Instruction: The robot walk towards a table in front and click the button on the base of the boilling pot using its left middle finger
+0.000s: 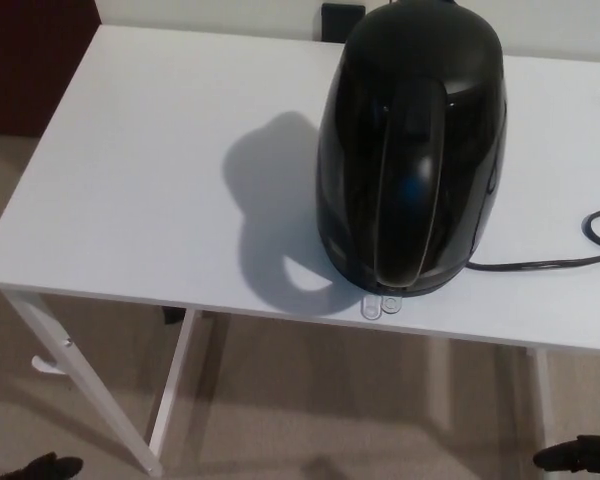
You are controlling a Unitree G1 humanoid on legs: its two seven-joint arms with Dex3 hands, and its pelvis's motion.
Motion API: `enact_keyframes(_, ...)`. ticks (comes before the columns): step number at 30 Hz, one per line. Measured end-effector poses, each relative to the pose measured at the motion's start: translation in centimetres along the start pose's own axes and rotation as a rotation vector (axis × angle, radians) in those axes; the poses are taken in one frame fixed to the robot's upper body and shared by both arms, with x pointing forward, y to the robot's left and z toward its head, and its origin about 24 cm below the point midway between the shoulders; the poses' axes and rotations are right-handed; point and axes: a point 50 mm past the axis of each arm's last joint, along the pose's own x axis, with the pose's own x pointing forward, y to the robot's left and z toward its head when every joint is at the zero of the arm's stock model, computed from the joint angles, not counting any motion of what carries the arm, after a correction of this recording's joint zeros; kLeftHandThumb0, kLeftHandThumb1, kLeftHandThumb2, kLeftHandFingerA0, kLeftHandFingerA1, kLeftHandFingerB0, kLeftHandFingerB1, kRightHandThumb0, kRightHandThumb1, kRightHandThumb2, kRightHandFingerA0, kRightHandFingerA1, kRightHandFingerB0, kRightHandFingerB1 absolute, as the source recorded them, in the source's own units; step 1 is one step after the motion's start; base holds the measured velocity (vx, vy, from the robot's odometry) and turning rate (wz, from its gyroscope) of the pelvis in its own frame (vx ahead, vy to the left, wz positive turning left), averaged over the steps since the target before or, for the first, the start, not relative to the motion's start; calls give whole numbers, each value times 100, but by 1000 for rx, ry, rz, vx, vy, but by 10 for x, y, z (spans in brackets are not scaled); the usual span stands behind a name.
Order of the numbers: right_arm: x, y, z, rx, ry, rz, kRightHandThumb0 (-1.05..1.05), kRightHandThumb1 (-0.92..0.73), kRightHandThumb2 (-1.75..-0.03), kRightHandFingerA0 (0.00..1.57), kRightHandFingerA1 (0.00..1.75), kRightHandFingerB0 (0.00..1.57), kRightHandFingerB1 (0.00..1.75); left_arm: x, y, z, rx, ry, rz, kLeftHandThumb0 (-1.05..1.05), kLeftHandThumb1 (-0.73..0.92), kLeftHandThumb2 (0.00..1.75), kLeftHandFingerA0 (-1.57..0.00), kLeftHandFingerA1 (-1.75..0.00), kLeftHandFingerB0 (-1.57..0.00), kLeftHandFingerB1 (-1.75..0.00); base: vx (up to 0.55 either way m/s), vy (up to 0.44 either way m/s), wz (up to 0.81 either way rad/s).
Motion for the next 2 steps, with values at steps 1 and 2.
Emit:
enact_keyframes(1, 1, -1, 2, 2, -5, -4, -26, -39, -52, 90, 55, 76, 53, 1, 1, 1, -8, -1, 0, -34, 61, 59, -32, -34, -21, -29, 0, 0, 0)
enact_keyframes(2, 1, -1, 2, 2, -5, -4, -26, -39, -52, 90, 55, 76, 53, 1, 1, 1, -8, -1, 0, -34, 61, 59, -32, -34, -21, -29, 0, 0, 0)
